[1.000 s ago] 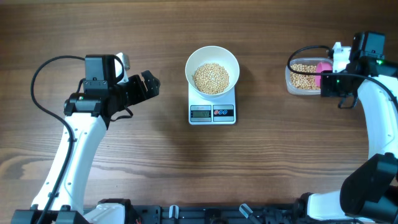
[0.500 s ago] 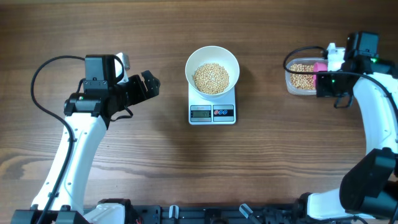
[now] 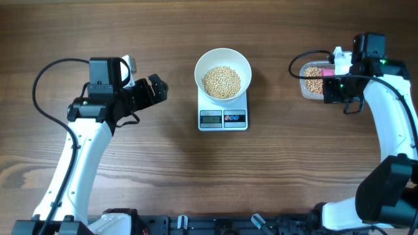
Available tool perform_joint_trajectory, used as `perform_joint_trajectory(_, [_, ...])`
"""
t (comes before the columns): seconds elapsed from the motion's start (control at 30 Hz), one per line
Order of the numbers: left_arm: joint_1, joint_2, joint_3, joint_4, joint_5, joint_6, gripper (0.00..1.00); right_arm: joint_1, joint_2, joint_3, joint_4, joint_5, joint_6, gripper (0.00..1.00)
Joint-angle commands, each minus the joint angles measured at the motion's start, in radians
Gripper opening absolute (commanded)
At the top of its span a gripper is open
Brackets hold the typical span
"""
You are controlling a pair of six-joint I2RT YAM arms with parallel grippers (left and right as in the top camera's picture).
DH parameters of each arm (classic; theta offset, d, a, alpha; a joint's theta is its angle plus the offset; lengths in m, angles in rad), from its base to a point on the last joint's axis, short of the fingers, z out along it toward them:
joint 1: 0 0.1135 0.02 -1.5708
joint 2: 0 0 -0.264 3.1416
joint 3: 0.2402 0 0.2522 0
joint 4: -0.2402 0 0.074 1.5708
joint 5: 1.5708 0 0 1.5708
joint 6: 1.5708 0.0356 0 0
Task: Scoop item into bowl and weigh 150g on scale
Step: 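Scoop more soybeans from the tub with the right gripper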
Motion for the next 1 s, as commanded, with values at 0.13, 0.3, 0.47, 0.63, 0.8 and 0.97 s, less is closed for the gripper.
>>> perform_joint_trajectory(0.13, [-0.003, 0.007, 0.019, 0.003, -0.01, 0.008, 1.0, 0.004, 0.014, -0.012, -0.009, -0.127, 0.017, 0.04])
perform_joint_trajectory(0.3, [-0.002, 0.007, 0.019, 0.003, -0.01, 0.008, 1.0, 0.004, 0.014, -0.039, -0.001, -0.128, 0.018, 0.04])
perform_joint_trajectory(0.47, [-0.002, 0.007, 0.019, 0.003, -0.01, 0.008, 1.0, 0.001, 0.014, -0.074, 0.006, -0.19, 0.021, 0.04])
perform_joint_trajectory(0.63, [-0.002, 0.007, 0.019, 0.003, -0.01, 0.008, 1.0, -0.014, 0.014, -0.074, 0.013, -0.264, 0.025, 0.04])
perform_joint_trajectory(0.8, [-0.003, 0.007, 0.019, 0.003, -0.01, 0.008, 1.0, -0.049, 0.014, -0.074, 0.014, -0.282, 0.047, 0.04])
perform_joint_trajectory(0.97, [-0.002, 0.007, 0.019, 0.003, -0.01, 0.008, 1.0, -0.095, 0.014, -0.074, 0.023, -0.38, 0.048, 0.04])
